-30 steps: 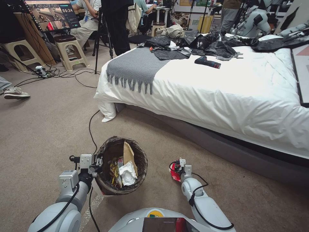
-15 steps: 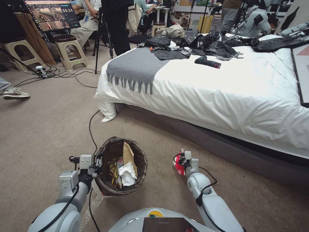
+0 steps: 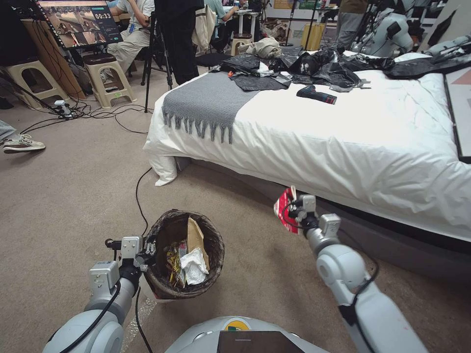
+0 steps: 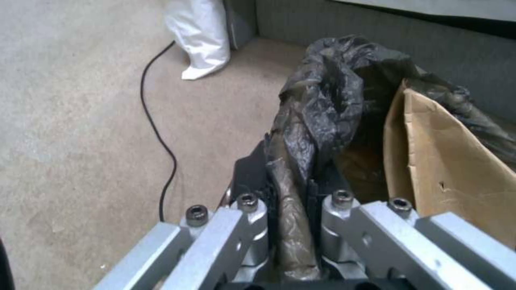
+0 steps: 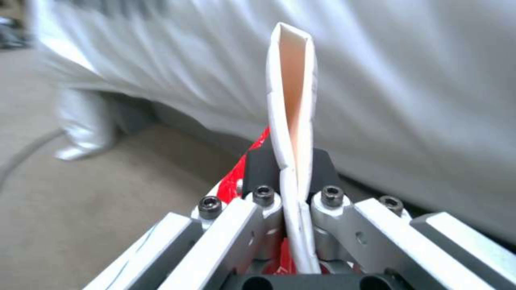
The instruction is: Pick up the trash bin, then pick up the garbage from the floor and place it into the trash bin.
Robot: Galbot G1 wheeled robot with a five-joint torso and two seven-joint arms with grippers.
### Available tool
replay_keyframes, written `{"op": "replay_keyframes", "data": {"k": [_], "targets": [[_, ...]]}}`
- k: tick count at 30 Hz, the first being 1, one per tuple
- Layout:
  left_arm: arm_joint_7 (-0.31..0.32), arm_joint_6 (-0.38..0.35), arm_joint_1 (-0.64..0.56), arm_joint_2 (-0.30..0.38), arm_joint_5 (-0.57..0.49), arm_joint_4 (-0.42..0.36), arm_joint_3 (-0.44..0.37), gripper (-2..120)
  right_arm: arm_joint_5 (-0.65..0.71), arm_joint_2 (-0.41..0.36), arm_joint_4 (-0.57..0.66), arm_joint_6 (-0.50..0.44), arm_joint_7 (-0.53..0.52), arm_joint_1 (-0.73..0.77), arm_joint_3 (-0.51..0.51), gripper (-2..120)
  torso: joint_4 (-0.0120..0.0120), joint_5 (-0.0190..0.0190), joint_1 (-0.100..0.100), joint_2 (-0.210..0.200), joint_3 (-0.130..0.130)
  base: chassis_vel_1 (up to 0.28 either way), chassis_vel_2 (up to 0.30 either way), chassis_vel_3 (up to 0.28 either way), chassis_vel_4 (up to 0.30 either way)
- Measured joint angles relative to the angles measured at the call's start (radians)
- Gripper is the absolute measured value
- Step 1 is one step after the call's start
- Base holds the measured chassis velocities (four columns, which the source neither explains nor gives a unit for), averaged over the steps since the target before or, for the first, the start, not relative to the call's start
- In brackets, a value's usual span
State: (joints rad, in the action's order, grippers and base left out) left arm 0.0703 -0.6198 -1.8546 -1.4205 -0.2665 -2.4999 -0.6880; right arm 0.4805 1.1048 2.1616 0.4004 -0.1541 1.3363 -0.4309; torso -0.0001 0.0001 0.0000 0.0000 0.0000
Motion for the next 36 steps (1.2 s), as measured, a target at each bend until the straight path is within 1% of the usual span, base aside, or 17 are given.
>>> {"op": "replay_keyframes", "data": {"k": [3,4,8,10,13,15,17,20,21,24,26,28,30,32,34,35,36], "targets": [[0.001,0.0,-0.003,-0.002,0.0,0.0,0.003,7,0.06,-0.076,0.111,0.025,-0.002,-0.037,0.031,0,0.0001,0.0,0.0,0.0,0.0,0.0,0.0,0.0,0.0],[0.001,0.0,-0.003,-0.002,0.0,0.0,0.003,7,0.06,-0.076,0.111,0.025,-0.002,-0.037,0.031,0,0.0001,0.0,0.0,0.0,0.0,0.0,0.0,0.0,0.0],[0.002,-0.001,-0.008,-0.002,0.001,0.0,0.0,7,0.131,-0.136,0.177,0.052,-0.004,-0.099,0.089,0,0.0001,0.0,0.0,0.0,0.0,0.0,0.0,0.0,0.0],[0.003,-0.001,-0.01,-0.005,0.002,0.0,-0.001,7,0.177,-0.186,0.212,0.057,0.003,-0.162,0.157,0,0.0003,0.0,0.0,0.0,0.0,0.0,0.0,0.0,0.0],[0.004,-0.001,-0.01,-0.007,0.002,0.0,-0.001,7,0.19,-0.209,0.219,0.057,0.02,-0.191,0.184,0,0.0002,-0.0001,0.0,0.0,0.0,0.0,0.0,0.0,0.0],[0.005,-0.001,-0.012,-0.01,0.002,0.0,0.0,7,0.203,-0.252,0.223,0.056,0.088,-0.249,0.225,0,-0.0001,0.0,0.0,0.0,0.0,0.0,0.0,0.0,0.0],[0.006,-0.001,-0.012,-0.01,0.002,0.0,-0.001,7,0.211,-0.269,0.223,0.054,0.106,-0.276,0.247,0,-0.0001,-0.0001,0.0,0.0,0.0,0.0,0.0,0.0,0.0],[0.006,-0.001,-0.011,-0.01,0.002,0.0,-0.001,7,0.289,-0.312,0.229,0.053,0.12,-0.374,0.348,0,0.0,-0.0001,0.0,0.0,0.0,0.0,0.0,0.0,0.0],[0.006,-0.001,-0.011,-0.01,0.002,0.0,-0.001,7,0.289,-0.312,0.229,0.053,0.12,-0.374,0.348,0,0.0,-0.0001,0.0,0.0,0.0,0.0,0.0,0.0,0.0],[0.006,-0.001,-0.011,-0.014,0.002,0.0,0.003,7,0.334,-0.321,0.221,0.056,0.119,-0.472,0.46,0,0.0002,-0.0001,0.0,0.0,0.0,0.0,0.0,0.0,0.0],[0.006,-0.001,-0.01,-0.014,0.002,0.0,0.003,7,0.336,-0.322,0.218,0.058,0.118,-0.485,0.477,0,0.0002,-0.0002,0.0,0.0,0.0,0.0,0.0,0.0,0.0],[0.01,-0.002,-0.011,-0.014,-0.008,0.0,0.003,7,0.336,-0.319,0.208,0.064,0.116,-0.531,0.546,0,-0.0001,-0.0002,0.0,0.0,0.0,0.0,0.0,0.0,0.0],[0.012,-0.003,-0.011,-0.014,-0.013,0.0,0.004,7,0.336,-0.317,0.205,0.066,0.114,-0.542,0.567,0,-0.0001,-0.0002,0.0,0.0,0.0,0.0,0.0,0.0,0.0],[0.015,-0.004,-0.011,-0.014,-0.019,0.0,0.007,7,0.336,-0.305,0.202,0.073,0.108,-0.586,0.634,0,-0.0002,-0.0001,0.0,0.0,0.0,0.0,0.0,0.0,0.0],[0.015,-0.005,-0.011,-0.014,-0.02,0.0,0.007,7,0.336,-0.303,0.201,0.075,0.107,-0.593,0.644,0,-0.0001,-0.0002,0.0,0.0,0.0,0.0,0.0,0.0,0.0],[0.016,-0.005,-0.01,-0.013,-0.02,0.0,0.009,7,0.337,-0.291,0.197,0.082,0.1,-0.63,0.693,0,0.0001,-0.0002,0.0,0.0,0.0,0.0,0.0,0.0,0.0],[0.016,-0.005,-0.01,-0.013,-0.02,0.0,0.009,7,0.337,-0.291,0.197,0.082,0.1,-0.63,0.693,0,0.0001,-0.0002,0.0,0.0,0.0,0.0,0.0,0.0,0.0]]}}
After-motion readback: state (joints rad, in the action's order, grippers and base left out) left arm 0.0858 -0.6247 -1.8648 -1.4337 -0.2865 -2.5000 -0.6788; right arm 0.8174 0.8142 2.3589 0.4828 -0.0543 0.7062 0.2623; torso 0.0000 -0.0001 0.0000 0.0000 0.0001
